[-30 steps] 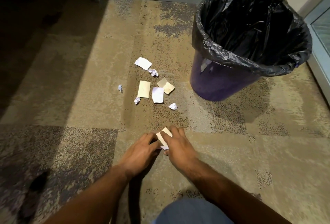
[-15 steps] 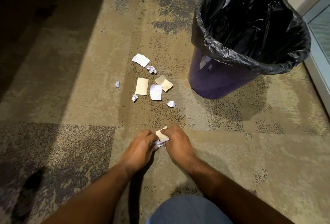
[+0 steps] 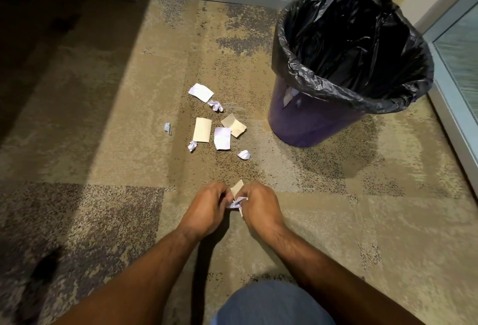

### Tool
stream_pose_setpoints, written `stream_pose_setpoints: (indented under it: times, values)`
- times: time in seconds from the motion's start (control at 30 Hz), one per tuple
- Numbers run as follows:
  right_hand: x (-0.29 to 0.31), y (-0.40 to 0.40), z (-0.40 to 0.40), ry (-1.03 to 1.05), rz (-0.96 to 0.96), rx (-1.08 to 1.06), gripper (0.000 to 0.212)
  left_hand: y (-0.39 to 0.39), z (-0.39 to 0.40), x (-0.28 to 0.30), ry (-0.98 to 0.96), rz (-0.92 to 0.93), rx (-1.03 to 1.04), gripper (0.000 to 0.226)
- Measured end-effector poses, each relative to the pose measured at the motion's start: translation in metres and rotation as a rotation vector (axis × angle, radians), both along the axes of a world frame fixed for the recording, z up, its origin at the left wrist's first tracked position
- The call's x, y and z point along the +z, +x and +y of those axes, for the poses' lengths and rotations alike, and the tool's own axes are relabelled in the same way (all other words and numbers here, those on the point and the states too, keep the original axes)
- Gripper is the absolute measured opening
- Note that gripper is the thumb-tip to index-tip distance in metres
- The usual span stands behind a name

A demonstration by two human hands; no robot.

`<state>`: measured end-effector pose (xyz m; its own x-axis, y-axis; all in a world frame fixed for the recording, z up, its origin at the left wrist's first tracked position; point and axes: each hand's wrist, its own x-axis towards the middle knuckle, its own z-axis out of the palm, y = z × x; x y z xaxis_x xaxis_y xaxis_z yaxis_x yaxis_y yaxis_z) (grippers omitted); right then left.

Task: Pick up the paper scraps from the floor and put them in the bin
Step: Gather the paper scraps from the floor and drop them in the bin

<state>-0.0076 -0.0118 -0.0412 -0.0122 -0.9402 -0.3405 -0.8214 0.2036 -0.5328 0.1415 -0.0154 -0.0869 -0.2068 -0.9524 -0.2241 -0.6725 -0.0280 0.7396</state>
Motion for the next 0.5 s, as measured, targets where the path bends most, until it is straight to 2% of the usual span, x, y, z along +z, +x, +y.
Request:
stream_pose_setpoints:
  times: [0.07,0.13,0.23,0.33,0.43,0.5]
  values:
    - [0.019,-0.003,-0.010,-0.098,-0.020,-0.004,0.007,-0.009,-0.012,0.019,-0.084,0.034,0.049,0.015]
    - [0.040,-0.008,-0.025,-0.286,-0.021,-0.018,0.005,-0.023,-0.031,0.049,-0.235,0.078,0.111,0.012]
    - [0.085,-0.017,-0.056,-0.629,-0.021,-0.086,0.009,-0.049,-0.066,0.106,-0.477,0.207,0.247,0.004]
    - [0.148,-0.030,-0.081,-0.888,-0.086,-0.160,0.014,-0.074,-0.099,0.170,-0.636,0.353,0.321,0.003]
    - [0.196,-0.047,-0.100,-1.046,-0.081,-0.247,0.020,-0.099,-0.127,0.216,-0.782,0.406,0.305,0.005]
    - [0.209,-0.062,-0.113,-1.067,-0.059,-0.294,0.022,-0.116,-0.143,0.232,-0.793,0.430,0.279,0.007]
